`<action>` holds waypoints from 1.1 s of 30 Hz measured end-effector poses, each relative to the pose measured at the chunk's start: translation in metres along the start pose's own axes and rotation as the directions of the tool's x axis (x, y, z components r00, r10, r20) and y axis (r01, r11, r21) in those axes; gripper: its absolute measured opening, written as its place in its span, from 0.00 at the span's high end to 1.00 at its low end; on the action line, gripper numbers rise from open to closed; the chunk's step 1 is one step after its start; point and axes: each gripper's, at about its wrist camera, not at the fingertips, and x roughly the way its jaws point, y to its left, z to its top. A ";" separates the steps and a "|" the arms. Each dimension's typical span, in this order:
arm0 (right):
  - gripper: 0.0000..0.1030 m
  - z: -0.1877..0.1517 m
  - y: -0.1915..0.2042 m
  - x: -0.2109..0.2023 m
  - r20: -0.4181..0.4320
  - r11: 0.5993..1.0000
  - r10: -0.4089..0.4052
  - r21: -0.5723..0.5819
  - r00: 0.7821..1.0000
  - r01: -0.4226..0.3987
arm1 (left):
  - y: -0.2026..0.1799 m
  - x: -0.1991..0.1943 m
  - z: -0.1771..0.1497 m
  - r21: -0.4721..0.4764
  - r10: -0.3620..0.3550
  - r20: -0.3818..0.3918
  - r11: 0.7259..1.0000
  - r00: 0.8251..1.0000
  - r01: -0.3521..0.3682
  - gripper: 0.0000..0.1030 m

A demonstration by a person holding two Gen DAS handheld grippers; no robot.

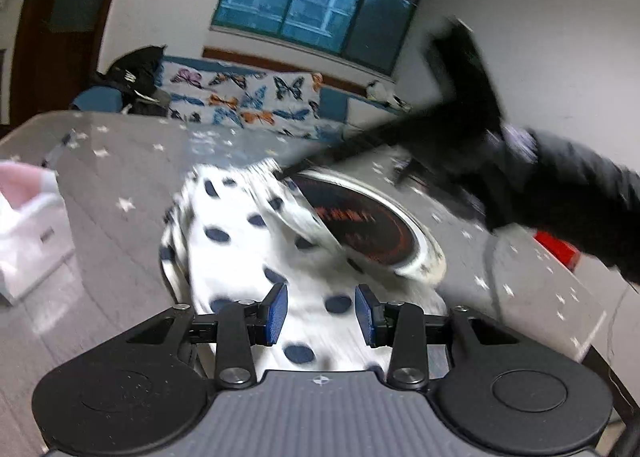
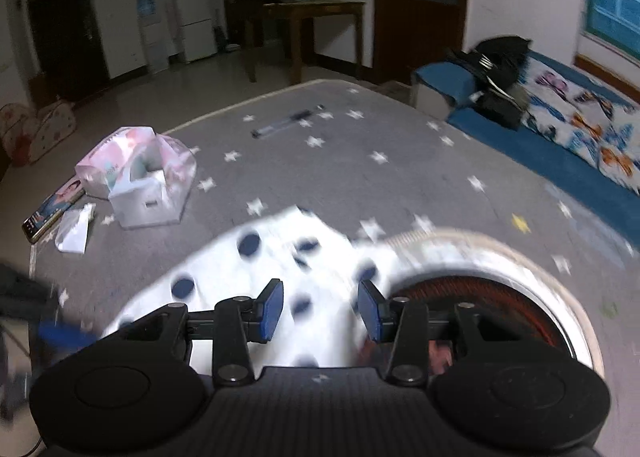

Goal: Fold clothes

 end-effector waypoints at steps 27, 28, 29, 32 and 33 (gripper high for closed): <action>0.98 -0.063 -0.026 -0.001 0.071 0.973 0.032 0.226 0.997 -0.047 | 0.041 0.066 0.021 -0.077 0.160 -0.051 0.984 0.986 -0.164 0.77; 0.98 -0.064 -0.027 0.000 0.066 0.973 0.026 0.227 0.997 -0.041 | 0.041 0.067 0.020 -0.078 0.162 -0.053 0.983 0.985 -0.165 0.77; 0.98 -0.065 -0.027 0.001 0.063 0.973 0.020 0.227 0.998 -0.034 | 0.041 0.067 0.020 -0.079 0.163 -0.053 0.983 0.985 -0.167 0.77; 0.98 -0.066 -0.027 -0.001 0.062 0.974 0.008 0.225 0.998 -0.022 | 0.041 0.066 0.019 -0.080 0.167 -0.053 0.982 0.985 -0.171 0.76; 0.97 -0.066 -0.027 -0.002 0.063 0.974 0.006 0.226 0.998 -0.020 | 0.040 0.066 0.019 -0.077 0.168 -0.052 0.982 0.984 -0.172 0.76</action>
